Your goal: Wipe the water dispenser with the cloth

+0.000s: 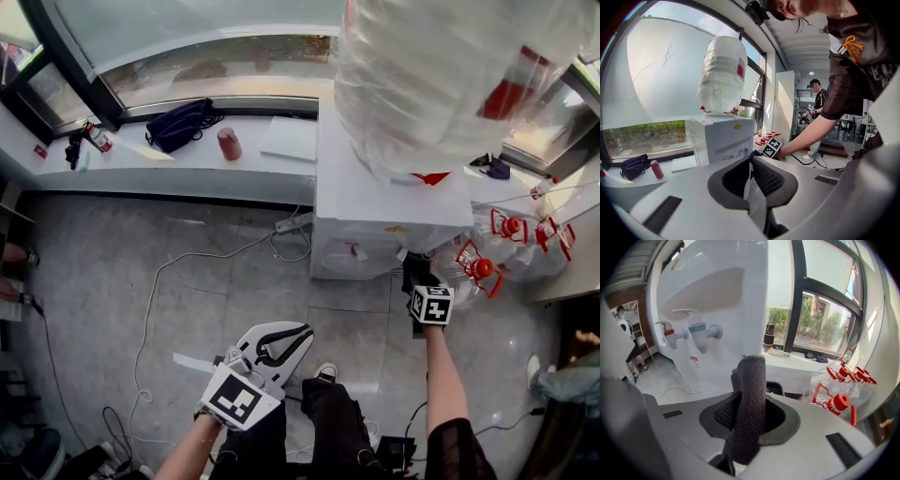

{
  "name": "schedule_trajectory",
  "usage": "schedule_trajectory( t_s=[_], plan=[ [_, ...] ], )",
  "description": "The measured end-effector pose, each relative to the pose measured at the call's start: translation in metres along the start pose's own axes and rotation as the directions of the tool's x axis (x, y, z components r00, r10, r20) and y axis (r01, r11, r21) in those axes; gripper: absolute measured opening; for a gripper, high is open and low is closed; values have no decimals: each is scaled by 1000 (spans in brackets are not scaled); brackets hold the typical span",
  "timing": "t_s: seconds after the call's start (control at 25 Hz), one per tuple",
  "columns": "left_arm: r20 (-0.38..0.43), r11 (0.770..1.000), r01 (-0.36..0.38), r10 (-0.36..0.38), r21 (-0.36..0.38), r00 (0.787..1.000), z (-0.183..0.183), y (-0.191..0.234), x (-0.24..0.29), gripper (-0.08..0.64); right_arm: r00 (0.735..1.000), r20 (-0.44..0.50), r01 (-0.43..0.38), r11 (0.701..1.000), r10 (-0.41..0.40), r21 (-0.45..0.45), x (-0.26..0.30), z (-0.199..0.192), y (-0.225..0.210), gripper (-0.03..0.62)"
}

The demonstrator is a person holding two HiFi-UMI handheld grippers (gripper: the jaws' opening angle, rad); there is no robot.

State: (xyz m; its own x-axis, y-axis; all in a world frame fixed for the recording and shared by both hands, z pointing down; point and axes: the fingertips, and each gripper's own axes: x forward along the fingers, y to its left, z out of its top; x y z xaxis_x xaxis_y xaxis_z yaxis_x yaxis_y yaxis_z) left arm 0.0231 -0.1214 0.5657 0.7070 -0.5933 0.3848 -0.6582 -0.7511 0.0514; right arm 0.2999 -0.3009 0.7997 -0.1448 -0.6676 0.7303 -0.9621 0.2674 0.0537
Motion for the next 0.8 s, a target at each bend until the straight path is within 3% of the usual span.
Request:
schedule_trajectory(
  t_s=[0.16,0.32,0.56,0.8],
  plan=[
    [-3,1000,22,-22,9,1000,3,-5,4,25,999,-23,34,999,-33,17,-9,-16,-16,114],
    [-5,1000,29,-29,2,1000,3,-6,2,25,1000,-24,-14,1000,14,11,-12,-27,7,114],
    [-4,1000,17,-17,-7,1000,-4,2,1,25,983,-47,-178,982,175,-63,5,-41,98,114],
    [1,1000,-10,10,-10,1000,-14,18,0,25,943,-100,-331,920,316,-210,34,-42,200,114]
  ],
)
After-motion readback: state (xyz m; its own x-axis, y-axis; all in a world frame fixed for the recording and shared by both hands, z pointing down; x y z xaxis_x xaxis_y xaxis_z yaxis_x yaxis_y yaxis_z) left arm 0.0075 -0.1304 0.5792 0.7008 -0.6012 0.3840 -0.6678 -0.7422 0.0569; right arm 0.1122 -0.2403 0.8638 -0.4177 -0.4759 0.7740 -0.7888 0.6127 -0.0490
